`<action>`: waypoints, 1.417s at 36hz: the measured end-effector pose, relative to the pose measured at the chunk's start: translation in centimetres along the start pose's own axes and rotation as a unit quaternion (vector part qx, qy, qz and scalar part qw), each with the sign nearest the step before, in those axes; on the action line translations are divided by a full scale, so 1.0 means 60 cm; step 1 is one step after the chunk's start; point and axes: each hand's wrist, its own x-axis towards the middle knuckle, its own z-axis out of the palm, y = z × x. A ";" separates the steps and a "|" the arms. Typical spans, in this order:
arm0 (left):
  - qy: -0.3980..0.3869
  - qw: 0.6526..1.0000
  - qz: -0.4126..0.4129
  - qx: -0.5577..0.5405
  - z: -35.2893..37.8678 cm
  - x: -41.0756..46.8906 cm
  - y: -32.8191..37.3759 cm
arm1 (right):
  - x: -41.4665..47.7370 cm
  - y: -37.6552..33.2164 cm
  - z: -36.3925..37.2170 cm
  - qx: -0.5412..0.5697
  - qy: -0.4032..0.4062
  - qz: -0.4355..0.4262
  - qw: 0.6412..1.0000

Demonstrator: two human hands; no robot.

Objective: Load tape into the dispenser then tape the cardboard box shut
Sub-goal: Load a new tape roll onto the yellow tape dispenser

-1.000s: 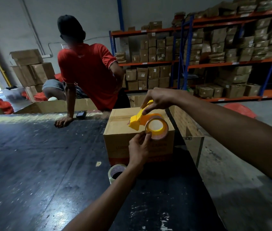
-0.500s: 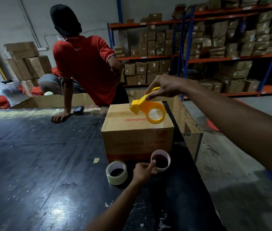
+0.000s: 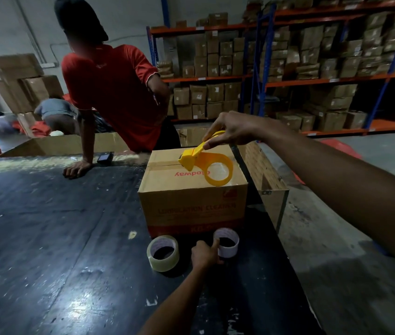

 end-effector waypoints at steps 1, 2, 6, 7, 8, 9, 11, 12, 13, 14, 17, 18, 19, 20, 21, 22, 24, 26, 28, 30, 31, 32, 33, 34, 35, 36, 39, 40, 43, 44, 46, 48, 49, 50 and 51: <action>0.003 1.000 0.001 0.004 -0.001 0.000 0.000 | 0.001 0.000 0.002 0.003 0.001 0.000 1.000; 0.000 1.000 -0.004 0.003 0.000 -0.001 0.001 | 0.002 0.001 0.003 0.005 0.002 -0.001 1.000; -0.006 1.000 -0.012 -0.010 0.001 0.002 -0.002 | 0.003 0.000 0.007 0.006 0.002 -0.004 1.000; -0.006 1.000 -0.010 -0.012 0.002 0.005 -0.003 | 0.003 -0.001 0.007 0.006 0.001 -0.005 1.000; -0.009 1.000 -0.010 -0.011 0.001 0.002 -0.002 | 0.003 -0.001 0.007 0.007 0.000 -0.005 1.000; -0.010 1.000 -0.009 -0.013 0.001 0.003 0.000 | 0.004 -0.001 0.006 0.007 -0.001 -0.006 1.000; -0.011 1.000 -0.002 -0.005 -0.002 0.004 0.001 | 0.005 -0.002 0.008 0.007 -0.002 -0.007 1.000; -0.013 1.000 0.002 0.001 -0.004 0.002 0.000 | 0.006 -0.002 0.009 0.007 -0.003 -0.006 1.000; -0.009 1.000 0.010 0.011 -0.006 -0.001 -0.001 | 0.007 -0.001 0.011 0.008 -0.003 -0.005 1.000; 0.002 0.999 0.030 0.033 -0.011 -0.005 0.000 | 0.008 -0.001 0.012 0.007 -0.001 -0.004 1.000; 0.074 0.981 0.140 0.111 -0.031 -0.006 -0.006 | 0.008 -0.001 0.016 0.005 -0.001 -0.001 1.000; 0.094 0.973 0.172 0.126 -0.044 -0.010 -0.004 | 0.008 -0.001 0.017 0.007 -0.002 -0.001 1.000; 0.113 0.962 0.202 0.142 -0.058 -0.013 -0.002 | 0.007 0.000 0.019 0.008 -0.003 -0.001 1.000; 0.130 0.952 0.227 0.158 -0.076 -0.016 0.000 | 0.006 0.000 0.021 0.009 -0.003 -0.001 1.000; 0.142 0.943 0.249 0.168 -0.097 -0.022 0.001 | 0.006 0.001 0.023 0.010 -0.004 -0.001 1.000; 0.150 0.936 0.266 0.174 -0.116 -0.020 -0.007 | 0.006 0.001 0.025 0.010 -0.005 -0.001 1.000; 0.157 0.925 0.293 0.183 -0.152 -0.020 -0.026 | 0.006 0.004 0.031 0.007 -0.005 -0.002 1.000; 0.146 0.918 0.292 0.225 -0.181 -0.012 -0.052 | 0.007 0.008 0.040 0.008 -0.001 0.000 1.000; 0.110 0.923 0.245 0.277 -0.205 -0.002 -0.074 | 0.010 0.012 0.051 0.003 0.003 0.001 1.000; 0.044 0.932 0.178 0.312 -0.221 0.010 -0.094 | 0.012 0.012 0.061 -0.006 0.006 0.004 1.000; 0.008 0.935 0.152 0.320 -0.228 0.013 -0.102 | 0.014 0.011 0.066 -0.008 0.007 0.003 1.000; -0.025 0.935 0.138 0.325 -0.234 0.016 -0.108 | 0.015 0.010 0.069 -0.006 0.006 0.002 1.000; -0.050 0.933 0.135 0.330 -0.240 0.016 -0.109 | 0.016 0.009 0.072 -0.004 0.004 0.000 1.000; -0.064 0.929 0.138 0.336 -0.244 0.017 -0.110 | 0.016 0.008 0.074 -0.002 0.004 -0.002 1.000; -0.067 0.927 0.142 0.342 -0.247 0.018 -0.108 | 0.017 0.006 0.076 -0.003 0.004 -0.005 1.000; -0.062 0.926 0.141 0.346 -0.249 0.020 -0.107 | 0.017 0.005 0.077 -0.005 0.002 -0.007 1.000; -0.046 0.926 0.124 0.353 -0.258 0.031 -0.106 | 0.019 0.000 0.079 -0.003 -0.009 -0.010 1.000; -0.046 0.927 0.118 0.354 -0.259 0.035 -0.105 | 0.020 -0.001 0.079 0.001 -0.010 -0.010 1.000; -0.046 0.932 0.106 0.345 -0.261 0.039 -0.102 | 0.023 -0.006 0.079 0.007 -0.009 -0.005 1.000; -0.043 0.932 0.109 0.343 -0.261 0.038 -0.101 | 0.023 -0.007 0.079 0.007 -0.008 -0.006 1.000; -0.035 0.933 0.121 0.337 -0.257 0.037 -0.102 | 0.022 -0.008 0.079 0.005 -0.006 -0.008 1.000; -0.025 0.935 0.133 0.327 -0.254 0.033 -0.105 | 0.023 -0.005 0.079 0.006 -0.003 -0.011 1.000; -0.016 0.937 0.146 0.317 -0.252 0.030 -0.107 | 0.023 -0.003 0.079 0.008 -0.001 -0.012 1.000; -0.005 0.939 0.166 0.301 -0.250 0.026 -0.107 | 0.023 -0.001 0.078 0.007 0.002 -0.012 1.000; 0.006 0.941 0.190 0.280 -0.248 0.021 -0.105 | 0.023 0.000 0.077 0.006 0.004 -0.011 1.000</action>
